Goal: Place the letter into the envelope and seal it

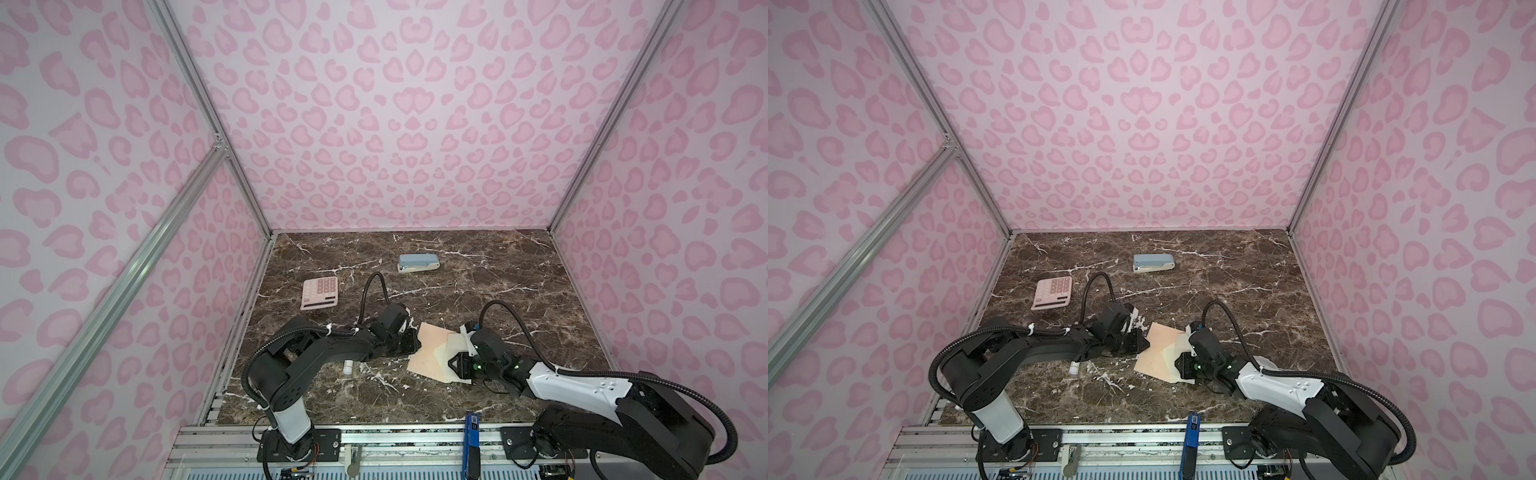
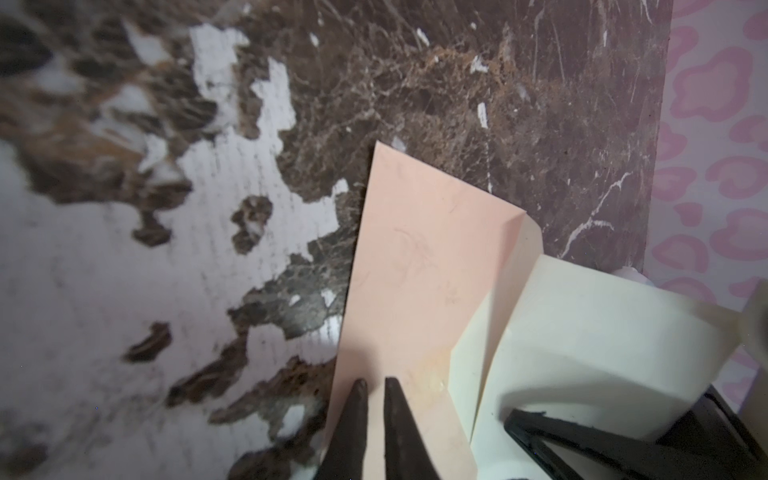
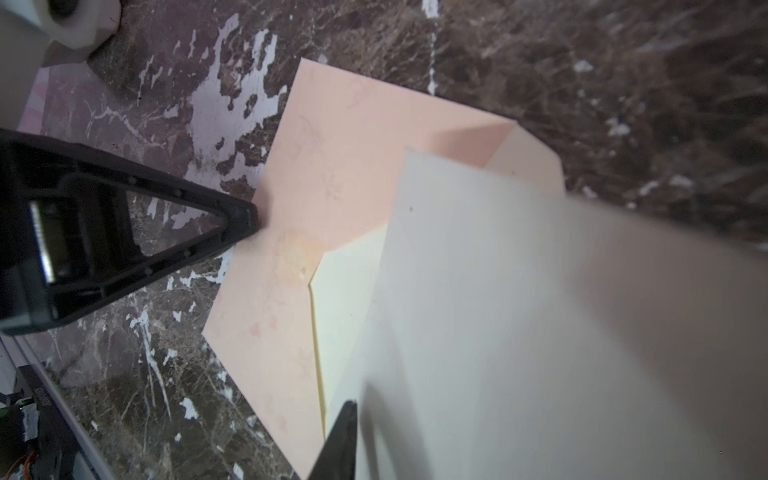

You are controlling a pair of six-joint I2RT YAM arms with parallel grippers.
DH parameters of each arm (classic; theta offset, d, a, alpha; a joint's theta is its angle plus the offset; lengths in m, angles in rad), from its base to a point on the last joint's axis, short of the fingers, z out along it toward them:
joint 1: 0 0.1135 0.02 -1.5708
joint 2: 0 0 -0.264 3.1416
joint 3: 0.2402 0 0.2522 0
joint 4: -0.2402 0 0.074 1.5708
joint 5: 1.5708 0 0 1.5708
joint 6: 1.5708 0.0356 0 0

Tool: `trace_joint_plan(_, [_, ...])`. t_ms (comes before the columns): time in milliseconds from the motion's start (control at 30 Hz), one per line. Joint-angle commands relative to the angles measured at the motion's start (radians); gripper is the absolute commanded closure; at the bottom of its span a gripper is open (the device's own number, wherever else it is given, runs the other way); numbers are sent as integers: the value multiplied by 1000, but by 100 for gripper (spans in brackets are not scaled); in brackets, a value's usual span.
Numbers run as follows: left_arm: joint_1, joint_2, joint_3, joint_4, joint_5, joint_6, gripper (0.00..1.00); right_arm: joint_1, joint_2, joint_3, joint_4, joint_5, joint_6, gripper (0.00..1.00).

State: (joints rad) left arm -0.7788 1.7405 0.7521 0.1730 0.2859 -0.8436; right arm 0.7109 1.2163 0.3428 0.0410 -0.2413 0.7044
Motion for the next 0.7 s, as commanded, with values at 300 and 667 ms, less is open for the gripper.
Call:
trace_joint_plan(300, [3,13,-1,-156,-50,12,87,-62,-46,24,-94,-16,7,58])
trace_joint_plan(667, [3,31,12,-159,-44,17,88,-113,-57,18,-84,-56,28,85])
